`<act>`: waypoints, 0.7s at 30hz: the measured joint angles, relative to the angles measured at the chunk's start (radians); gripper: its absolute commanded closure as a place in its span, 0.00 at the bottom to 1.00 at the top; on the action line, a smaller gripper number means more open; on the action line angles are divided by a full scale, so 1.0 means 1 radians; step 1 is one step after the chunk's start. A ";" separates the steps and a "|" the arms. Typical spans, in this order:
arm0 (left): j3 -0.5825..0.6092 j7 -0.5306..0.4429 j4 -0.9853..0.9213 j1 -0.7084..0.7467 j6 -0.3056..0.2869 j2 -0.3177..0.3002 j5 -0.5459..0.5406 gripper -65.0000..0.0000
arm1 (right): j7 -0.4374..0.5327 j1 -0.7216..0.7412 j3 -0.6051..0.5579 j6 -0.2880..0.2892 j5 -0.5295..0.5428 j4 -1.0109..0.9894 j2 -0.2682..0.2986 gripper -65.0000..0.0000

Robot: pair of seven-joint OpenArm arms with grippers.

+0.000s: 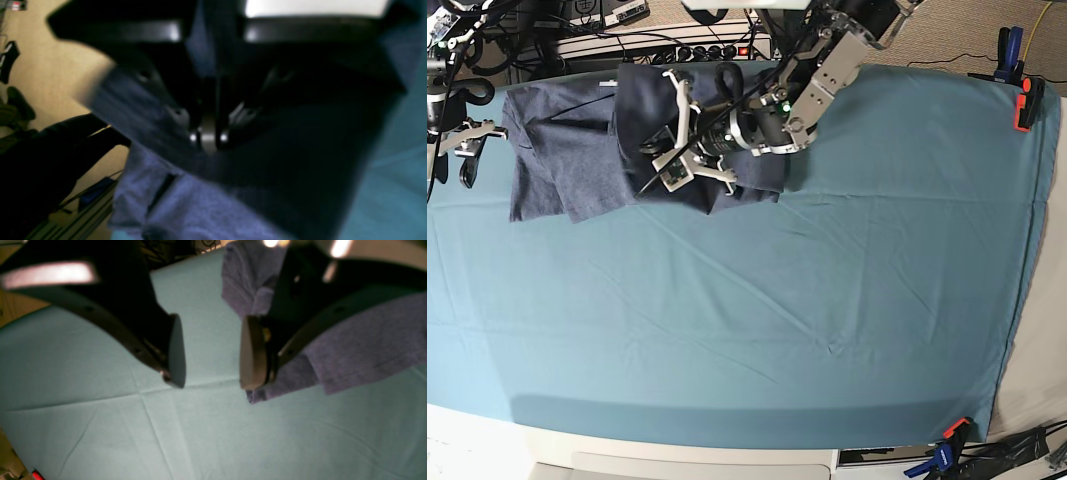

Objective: Fold the T-shirt properly
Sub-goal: 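Regrasp the folded bundle with the left gripper and press it flat, then fold the shirt end with the right gripper toward the left gripper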

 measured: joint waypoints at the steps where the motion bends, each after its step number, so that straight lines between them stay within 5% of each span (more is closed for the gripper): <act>1: 0.000 0.000 -0.012 -0.009 0.000 0.005 0.002 1.00 | 0.000 0.000 0.000 0.000 0.000 0.000 0.000 0.58; 7: 0.000 0.017 -0.027 -0.073 -0.004 0.016 0.043 1.00 | -0.048 0.000 0.000 0.000 0.013 0.000 0.000 0.57; 11: -0.001 0.114 -0.027 -0.082 -0.004 0.011 0.037 1.00 | -0.042 0.003 0.000 -0.015 0.065 -0.071 0.006 0.44; 16: 0.000 0.215 -0.027 -0.082 -0.088 0.011 -0.106 1.00 | -0.049 0.072 0.001 -0.023 0.136 -0.319 0.062 0.38; 21: 0.000 0.239 -0.027 -0.080 -0.110 0.011 -0.166 1.00 | -0.141 0.195 0.001 -0.024 0.261 -0.556 0.128 0.37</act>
